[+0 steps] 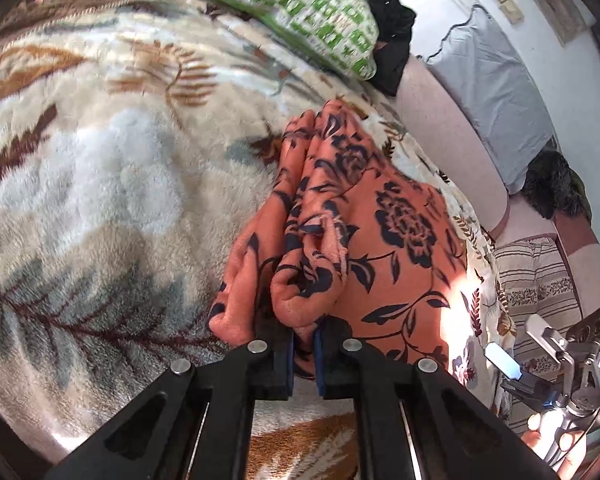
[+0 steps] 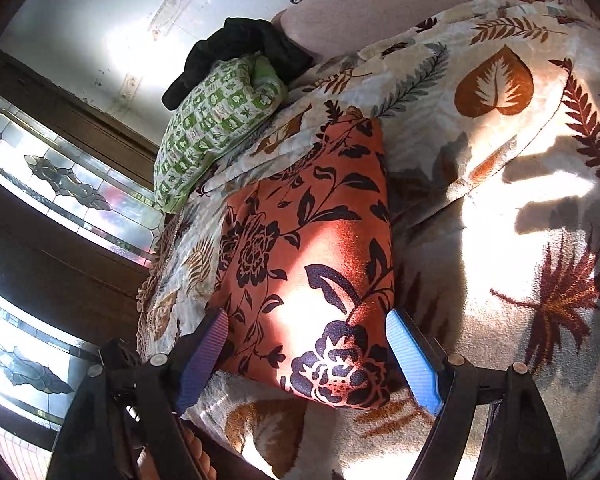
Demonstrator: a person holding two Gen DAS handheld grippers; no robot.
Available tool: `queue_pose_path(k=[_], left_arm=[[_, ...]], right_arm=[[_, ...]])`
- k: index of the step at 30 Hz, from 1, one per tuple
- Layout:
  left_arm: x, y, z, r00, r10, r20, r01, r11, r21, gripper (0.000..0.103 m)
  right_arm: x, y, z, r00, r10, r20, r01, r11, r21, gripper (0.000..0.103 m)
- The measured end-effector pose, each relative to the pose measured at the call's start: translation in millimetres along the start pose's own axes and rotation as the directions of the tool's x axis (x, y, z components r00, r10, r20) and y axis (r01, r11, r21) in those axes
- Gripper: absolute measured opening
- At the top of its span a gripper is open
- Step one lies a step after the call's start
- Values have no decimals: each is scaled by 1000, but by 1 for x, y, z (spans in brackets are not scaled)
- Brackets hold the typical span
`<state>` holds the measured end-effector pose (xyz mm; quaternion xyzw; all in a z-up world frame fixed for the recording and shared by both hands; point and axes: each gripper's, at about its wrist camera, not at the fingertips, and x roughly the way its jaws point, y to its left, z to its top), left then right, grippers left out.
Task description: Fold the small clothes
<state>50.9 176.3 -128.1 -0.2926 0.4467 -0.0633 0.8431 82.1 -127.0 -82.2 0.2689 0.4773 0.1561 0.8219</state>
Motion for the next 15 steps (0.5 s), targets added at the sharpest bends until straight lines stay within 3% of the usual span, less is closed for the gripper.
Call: queue_pose_path(k=[2, 4, 6, 7, 9, 11, 15], left_arm=[[-26, -24, 2, 994, 17, 110, -29, 994, 109, 7], [-51, -44, -1, 975, 51, 217, -94, 977, 191, 6], [-49, -40, -7, 962, 112, 249, -163, 967, 197, 6], [-34, -28, -7, 966, 156, 206, -192, 966, 173, 6], [3, 7, -11, 981, 193, 32, -195, 977, 85, 6], [5, 15, -13, 987, 158, 30, -160, 985, 62, 7], [2, 10, -10, 986, 163, 26, -165, 983, 81, 9]], right_arm=[[6, 1, -1, 1000, -2, -14, 2, 1000, -6, 84], [11, -4, -4, 1000, -9, -27, 9, 1000, 9, 84], [16, -11, -7, 999, -18, -42, 19, 999, 33, 84], [18, -13, -8, 999, -24, -49, 26, 999, 40, 84], [20, -16, -8, 998, -31, -57, 33, 999, 42, 84], [23, -15, -8, 997, -32, -70, 35, 999, 35, 84], [27, -7, -5, 996, -41, -79, 41, 999, 2, 84]])
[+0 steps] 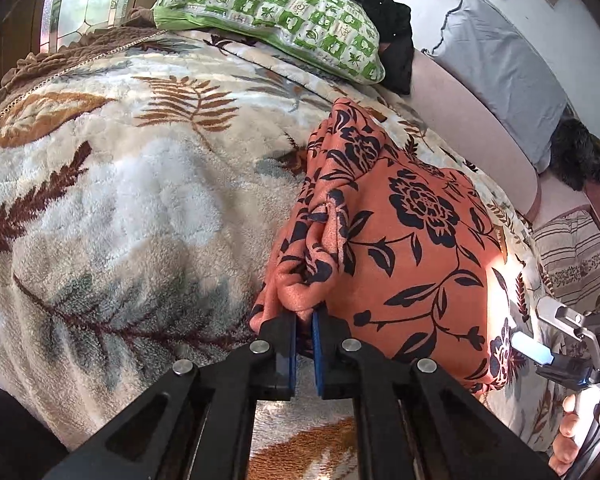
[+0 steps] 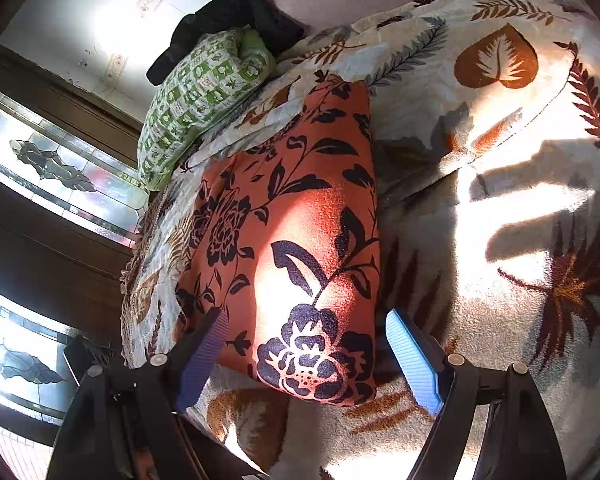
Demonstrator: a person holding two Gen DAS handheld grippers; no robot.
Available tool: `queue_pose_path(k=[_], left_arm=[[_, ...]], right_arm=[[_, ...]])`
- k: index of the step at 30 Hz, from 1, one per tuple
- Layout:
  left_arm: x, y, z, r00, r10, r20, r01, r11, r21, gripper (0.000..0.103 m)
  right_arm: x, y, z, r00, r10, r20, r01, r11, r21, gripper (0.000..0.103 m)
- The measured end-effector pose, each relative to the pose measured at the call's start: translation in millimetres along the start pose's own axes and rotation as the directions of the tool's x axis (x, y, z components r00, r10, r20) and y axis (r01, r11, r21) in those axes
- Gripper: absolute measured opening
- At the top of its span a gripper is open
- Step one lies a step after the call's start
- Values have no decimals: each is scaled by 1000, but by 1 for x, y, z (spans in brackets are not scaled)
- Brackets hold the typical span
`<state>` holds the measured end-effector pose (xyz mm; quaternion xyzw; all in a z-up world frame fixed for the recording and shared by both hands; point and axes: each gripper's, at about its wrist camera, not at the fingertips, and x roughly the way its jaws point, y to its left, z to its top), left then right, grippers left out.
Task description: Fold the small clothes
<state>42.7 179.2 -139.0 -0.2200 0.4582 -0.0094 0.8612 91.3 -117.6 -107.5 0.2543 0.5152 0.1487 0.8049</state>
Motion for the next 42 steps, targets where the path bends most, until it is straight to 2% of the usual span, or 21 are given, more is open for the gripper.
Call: queue_pose_path(k=[6, 9, 12, 14, 16, 17, 18, 20, 21, 22, 23, 24, 25, 28, 31, 34, 35, 36, 39, 41, 42], left_arm=[[-10, 5, 4, 999, -10, -52, 9, 1000, -16, 11], [-28, -9, 7, 999, 33, -28, -33, 999, -11, 32], [-57, -32, 26, 995, 29, 93, -34, 998, 47, 53], [-58, -56, 45, 992, -36, 120, 21, 992, 127, 65], [-42, -80, 67, 988, -116, 98, 94, 975, 202, 68], [-27, -88, 78, 988, -143, 65, 125, 967, 221, 68], [-8, -93, 87, 991, -127, 34, 117, 967, 225, 68], [34, -95, 98, 998, -55, -42, 64, 971, 229, 68], [58, -86, 100, 996, 24, -90, -5, 978, 206, 67], [74, -74, 98, 989, 83, -125, -60, 983, 176, 55], [79, -63, 94, 987, 99, -127, -79, 985, 154, 45], [77, -56, 93, 989, 121, -89, -107, 983, 152, 43], [76, -51, 91, 984, 163, -77, -150, 977, 153, 51], [79, -31, 86, 988, 98, -119, -92, 994, 60, 59], [77, -36, 84, 987, 121, -104, -110, 988, 106, 59], [67, -39, 87, 986, 133, -101, -120, 985, 121, 59], [58, -43, 89, 987, 142, -74, -131, 982, 135, 58], [46, -50, 90, 988, 149, -33, -142, 977, 156, 57], [13, -84, 94, 996, 41, 78, -58, 969, 239, 57], [12, -104, 95, 997, -7, 83, -19, 950, 313, 57], [22, -110, 95, 998, 0, 66, -23, 940, 340, 57]], right_arm=[[13, 14, 13, 998, 56, 3, -56, 998, -12, 87], [35, 4, 12, 997, 62, -44, -61, 998, 28, 90], [38, -1, 8, 995, 86, -41, -85, 996, 33, 92], [37, -2, 8, 994, 105, -43, -103, 994, 37, 92], [35, -7, 8, 990, 130, -46, -127, 991, 50, 92], [34, -9, 9, 989, 143, -47, -140, 988, 60, 92], [32, -12, 9, 987, 156, -48, -153, 986, 70, 92], [26, -17, 11, 984, 174, -47, -170, 982, 83, 92], [21, -21, 12, 983, 182, -35, -179, 980, 91, 92], [14, -27, 14, 981, 191, -16, -188, 977, 101, 92], [7, -34, 17, 980, 197, 5, -196, 974, 117, 92], [1, -43, 21, 980, 199, 25, -200, 970, 138, 92], [-3, -54, 26, 980, 194, 45, -198, 966, 168, 92], [8, -84, 45, 981, 189, 50, -196, 939, 282, 92], [48, -87, 60, 958, 286, -21, -262, 902, 344, 92], [72, -74, 66, 956, 289, -59, -256, 912, 322, 92], [72, -67, 68, 954, 296, -58, -267, 919, 290, 86], [73, -60, 69, 953, 295, -66, -268, 927, 263, 71], [73, -53, 67, 969, 231, -85, -209, 955, 212, 57], [71, -52, 66, 972, 218, -82, -197, 958, 210, 54], [69, -48, 66, 976, 203, -80, -185, 964, 189, 52]])
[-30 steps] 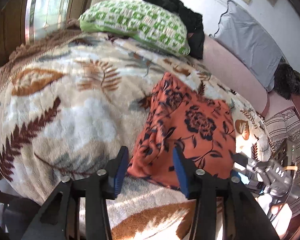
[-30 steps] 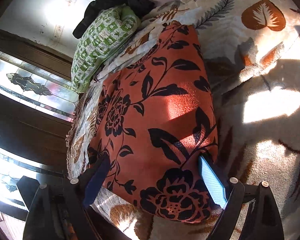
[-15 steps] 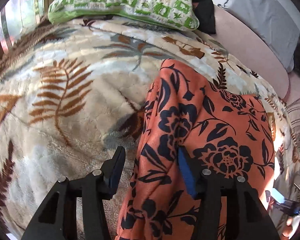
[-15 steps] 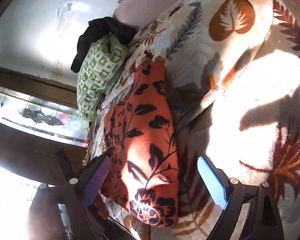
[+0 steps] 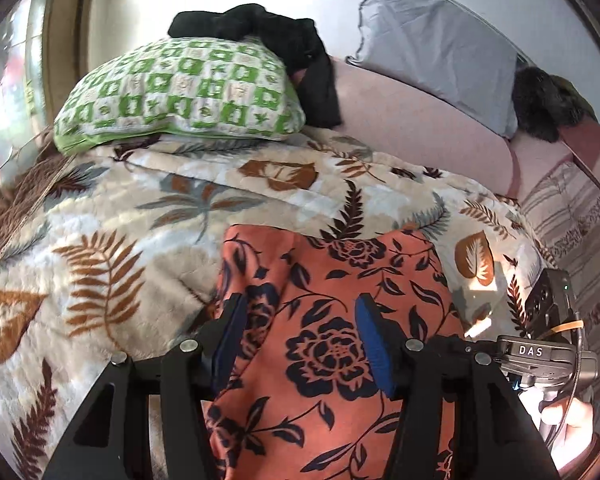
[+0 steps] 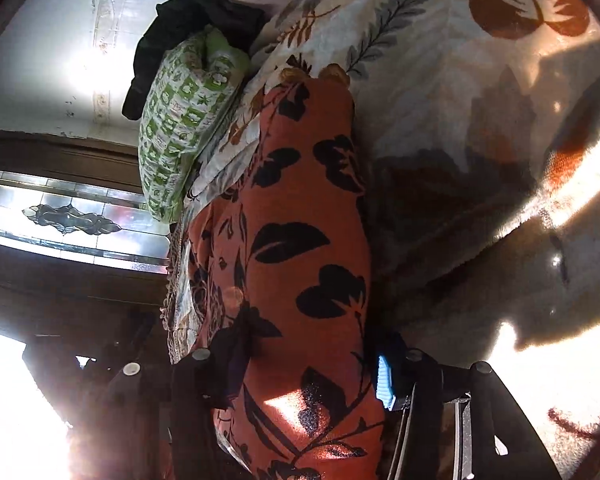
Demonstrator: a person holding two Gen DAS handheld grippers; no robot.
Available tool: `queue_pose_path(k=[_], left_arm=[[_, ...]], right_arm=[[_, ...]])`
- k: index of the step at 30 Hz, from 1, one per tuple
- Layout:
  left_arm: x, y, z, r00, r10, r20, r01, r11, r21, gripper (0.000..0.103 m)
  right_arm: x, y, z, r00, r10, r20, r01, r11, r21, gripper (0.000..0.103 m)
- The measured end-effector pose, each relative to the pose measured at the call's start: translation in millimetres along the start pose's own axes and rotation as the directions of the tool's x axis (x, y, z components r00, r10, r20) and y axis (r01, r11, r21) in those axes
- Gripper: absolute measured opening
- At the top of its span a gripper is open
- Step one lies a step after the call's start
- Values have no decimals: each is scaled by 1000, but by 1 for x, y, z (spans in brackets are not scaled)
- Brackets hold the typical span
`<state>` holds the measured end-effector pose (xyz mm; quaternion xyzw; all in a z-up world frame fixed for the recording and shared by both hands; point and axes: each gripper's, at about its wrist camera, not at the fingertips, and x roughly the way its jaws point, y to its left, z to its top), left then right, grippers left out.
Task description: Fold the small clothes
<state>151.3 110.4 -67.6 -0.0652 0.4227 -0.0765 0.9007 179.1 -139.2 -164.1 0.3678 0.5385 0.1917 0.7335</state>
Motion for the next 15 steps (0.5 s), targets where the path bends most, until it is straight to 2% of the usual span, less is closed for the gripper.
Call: queue_pose_path(k=[1, 2, 3, 4, 5, 7, 8, 9, 10, 11, 12, 14, 15], left_arm=[[18, -1, -2, 998, 41, -47, -40, 999, 20, 57], [45, 3, -6, 988, 99, -122, -95, 995, 33, 57], [72, 13, -16, 969, 129, -210, -126, 992, 27, 57], [81, 19, -22, 971, 122, -203, -120, 992, 21, 58], [76, 15, -24, 977, 143, -159, -136, 989, 55, 59], [69, 9, -24, 972, 177, -154, -165, 983, 86, 59], [69, 12, -23, 973, 167, -162, -157, 985, 73, 59], [69, 17, -24, 975, 149, -166, -142, 988, 55, 59], [69, 21, -24, 976, 139, -166, -133, 990, 44, 59], [69, 22, -25, 977, 137, -164, -131, 990, 43, 59], [70, 21, -24, 977, 137, -163, -131, 990, 48, 59], [72, 21, -24, 977, 135, -163, -129, 990, 47, 59], [72, 23, -24, 978, 128, -165, -123, 992, 39, 59]], right_arm=[[0, 6, -1, 1000, -23, 3, 24, 999, -26, 51], [1, 12, 0, 998, -57, 0, 57, 997, -55, 46], [3, 14, 0, 994, -105, -2, 104, 992, -77, 40], [8, 13, 0, 985, -171, -7, 170, 981, -95, 39], [15, 14, -1, 971, -238, -8, 234, 962, -138, 38], [16, 22, -3, 963, -271, 15, 269, 945, -186, 38], [12, 27, -3, 966, -258, 17, 256, 946, -200, 42], [8, 27, -1, 977, -211, -2, 207, 962, -179, 52], [3, 22, 4, 990, -140, -29, 136, 983, -123, 61], [-7, 14, 8, 998, -65, -18, 64, 996, -53, 70], [-16, 9, 13, 1000, -12, 17, 12, 1000, -4, 73], [-23, -3, 27, 996, 28, 79, -32, 998, 49, 77], [-16, -11, 35, 997, 48, 68, -54, 995, 84, 78]])
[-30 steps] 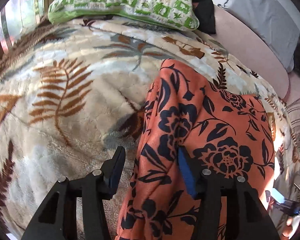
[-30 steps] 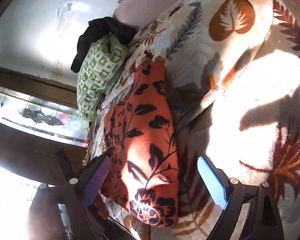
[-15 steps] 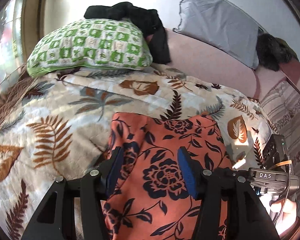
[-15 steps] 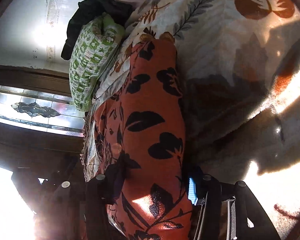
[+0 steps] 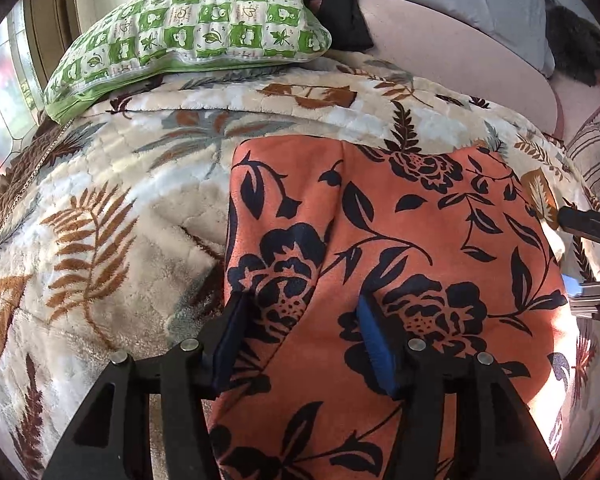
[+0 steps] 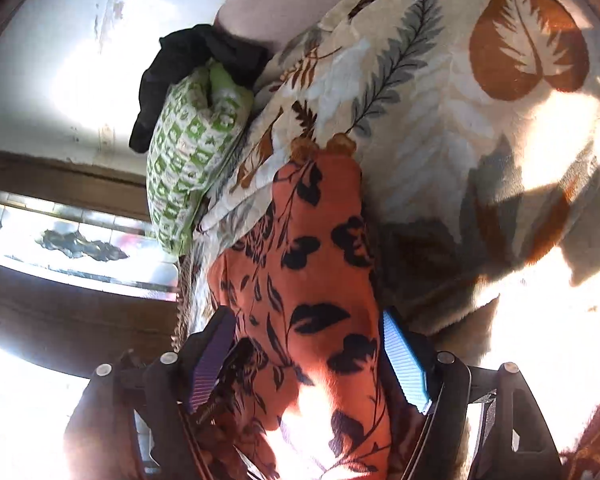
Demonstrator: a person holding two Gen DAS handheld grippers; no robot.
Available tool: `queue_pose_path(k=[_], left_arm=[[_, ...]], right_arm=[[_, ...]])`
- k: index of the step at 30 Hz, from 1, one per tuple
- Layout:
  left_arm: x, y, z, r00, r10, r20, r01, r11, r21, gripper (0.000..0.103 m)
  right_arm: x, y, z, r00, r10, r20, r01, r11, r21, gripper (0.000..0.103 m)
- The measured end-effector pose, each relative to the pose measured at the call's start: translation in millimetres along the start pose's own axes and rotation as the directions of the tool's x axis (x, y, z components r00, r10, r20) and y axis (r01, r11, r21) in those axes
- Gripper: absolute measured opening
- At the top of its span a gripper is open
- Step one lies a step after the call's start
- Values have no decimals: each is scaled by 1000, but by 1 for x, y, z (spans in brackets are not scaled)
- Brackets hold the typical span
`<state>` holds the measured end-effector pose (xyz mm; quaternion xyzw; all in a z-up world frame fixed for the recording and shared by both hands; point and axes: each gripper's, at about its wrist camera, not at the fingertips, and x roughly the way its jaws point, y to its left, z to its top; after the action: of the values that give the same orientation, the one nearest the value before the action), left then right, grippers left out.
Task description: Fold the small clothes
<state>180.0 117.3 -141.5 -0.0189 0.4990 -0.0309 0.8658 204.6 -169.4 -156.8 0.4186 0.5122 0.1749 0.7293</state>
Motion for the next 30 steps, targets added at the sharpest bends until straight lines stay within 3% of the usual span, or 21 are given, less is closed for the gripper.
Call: queue_pose_path(k=[1, 2, 3, 4, 6, 8, 10, 11, 14, 15, 17, 21, 23, 25, 26, 28, 30], left_arm=[[-1, 0, 0, 1000, -5, 0, 5, 1000, -4, 59], [-1, 0, 0, 1000, -7, 0, 7, 1000, -5, 59], [-1, 2, 0, 1000, -10, -1, 10, 1000, -7, 59], [-1, 5, -1, 1000, -13, 1, 13, 1000, -9, 59], [5, 12, -2, 1000, -21, -14, 21, 999, -41, 73], [19, 32, -6, 989, -138, -49, 127, 976, -179, 77], [13, 31, -5, 990, -138, -39, 130, 977, -171, 77], [12, 28, -5, 992, -125, -35, 118, 981, -154, 77], [5, 32, -6, 988, -151, -28, 143, 971, -190, 75], [-4, 33, -6, 989, -148, -10, 143, 970, -198, 74], [-28, 31, -5, 989, -141, 42, 146, 973, -179, 71], [-70, 22, -6, 970, -191, 150, 209, 971, -119, 72], [-59, 16, -9, 976, -186, 110, 197, 976, -96, 73], [-25, 13, -15, 994, -108, -12, 106, 991, -87, 73], [-11, 16, -21, 992, -105, -66, 98, 990, -100, 74], [-7, 28, -29, 988, -151, -35, 144, 978, -150, 76], [-8, 26, -30, 989, -146, -39, 139, 979, -150, 77]], right_arm=[[15, -9, 7, 998, 36, -51, -33, 998, 49, 78], [30, -14, 12, 992, 71, -106, -62, 995, 84, 71], [38, -10, 15, 992, 30, -122, -24, 998, 51, 48], [37, 3, 17, 994, -15, -111, 14, 1000, -13, 42], [27, 26, 10, 997, -58, -58, 51, 992, -114, 29], [44, 9, 11, 978, -194, -72, 185, 976, -113, 29], [48, -15, 14, 991, -86, -104, 87, 996, 13, 33], [42, -9, 14, 994, -65, -88, 66, 998, 10, 38], [21, 7, 3, 998, -25, -63, 24, 999, -26, 77], [9, 4, -3, 999, 3, -46, -4, 1000, -12, 77], [-9, 0, -16, 1000, 15, -15, -15, 1000, 14, 77], [-20, -10, -43, 998, 54, -43, -52, 998, 45, 77], [-13, -12, -54, 998, 25, -57, -23, 999, 25, 75], [5, -17, -56, 996, -9, -92, 12, 999, 33, 44], [5, -13, -59, 995, -39, -86, 41, 999, 21, 39], [-7, 20, -65, 993, -109, -37, 104, 988, -116, 34], [-3, 32, -70, 980, -198, -19, 189, 955, -227, 33]])
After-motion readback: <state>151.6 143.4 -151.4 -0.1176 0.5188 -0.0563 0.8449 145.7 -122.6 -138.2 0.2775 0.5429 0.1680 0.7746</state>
